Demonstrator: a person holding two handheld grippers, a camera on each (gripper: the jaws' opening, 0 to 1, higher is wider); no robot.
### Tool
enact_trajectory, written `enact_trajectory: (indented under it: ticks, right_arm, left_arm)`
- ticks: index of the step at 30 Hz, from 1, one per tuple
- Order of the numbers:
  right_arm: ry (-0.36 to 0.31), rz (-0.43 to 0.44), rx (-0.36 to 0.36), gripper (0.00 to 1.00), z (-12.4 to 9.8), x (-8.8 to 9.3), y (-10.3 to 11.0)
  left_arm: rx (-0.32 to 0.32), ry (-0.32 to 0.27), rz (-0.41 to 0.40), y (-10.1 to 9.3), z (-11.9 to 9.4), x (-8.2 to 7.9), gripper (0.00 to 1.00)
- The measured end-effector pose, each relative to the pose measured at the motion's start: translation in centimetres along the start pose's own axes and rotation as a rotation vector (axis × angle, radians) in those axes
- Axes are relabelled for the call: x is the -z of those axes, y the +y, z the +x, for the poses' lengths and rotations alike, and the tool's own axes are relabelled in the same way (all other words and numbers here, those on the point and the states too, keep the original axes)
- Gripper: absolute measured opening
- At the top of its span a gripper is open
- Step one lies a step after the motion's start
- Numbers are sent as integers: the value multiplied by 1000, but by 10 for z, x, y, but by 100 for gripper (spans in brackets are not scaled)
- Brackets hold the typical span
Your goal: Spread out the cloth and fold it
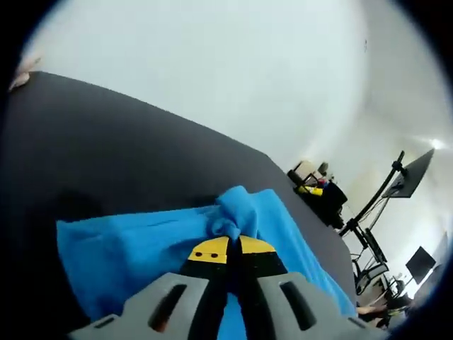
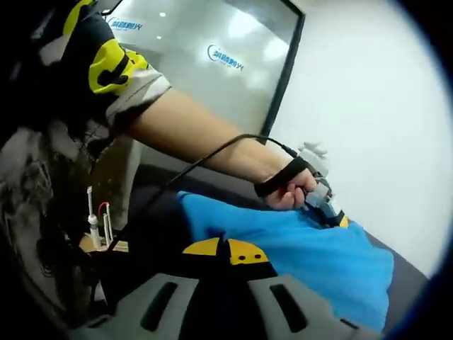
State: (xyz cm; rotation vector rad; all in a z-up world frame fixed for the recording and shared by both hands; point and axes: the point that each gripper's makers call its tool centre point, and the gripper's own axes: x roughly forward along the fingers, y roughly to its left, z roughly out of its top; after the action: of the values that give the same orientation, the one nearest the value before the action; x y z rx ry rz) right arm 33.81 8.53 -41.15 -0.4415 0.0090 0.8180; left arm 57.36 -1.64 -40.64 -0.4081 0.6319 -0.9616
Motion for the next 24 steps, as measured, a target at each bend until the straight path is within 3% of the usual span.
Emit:
enact_trajectory:
  ticks: [6,10,13,17,22,24]
  right_arm:
    - [-99,20,53,1,-9,-28,-14]
    - [-182,8,79,1,-18,-61,-26]
    - [-211,26,74,1,-22,-76,-29]
    - [-218,44,27,1,-19,-80,-19]
    - [-103,68,-78,1,5,-45,11]
    - [-35,88,-120,1,13,-27,22]
  left_arm:
    - [15,-43,47,-20,-23,-38,0]
    - [-16,-44,80,-19,-35,-61,0]
    - [-30,-58,75,-17,-47,-76,0]
    - [-72,-33,117,3,-60,-66,0]
    - [-158,21,36,67,-68,-20,1]
    - [-172,15,-20,84,-67,-8,1]
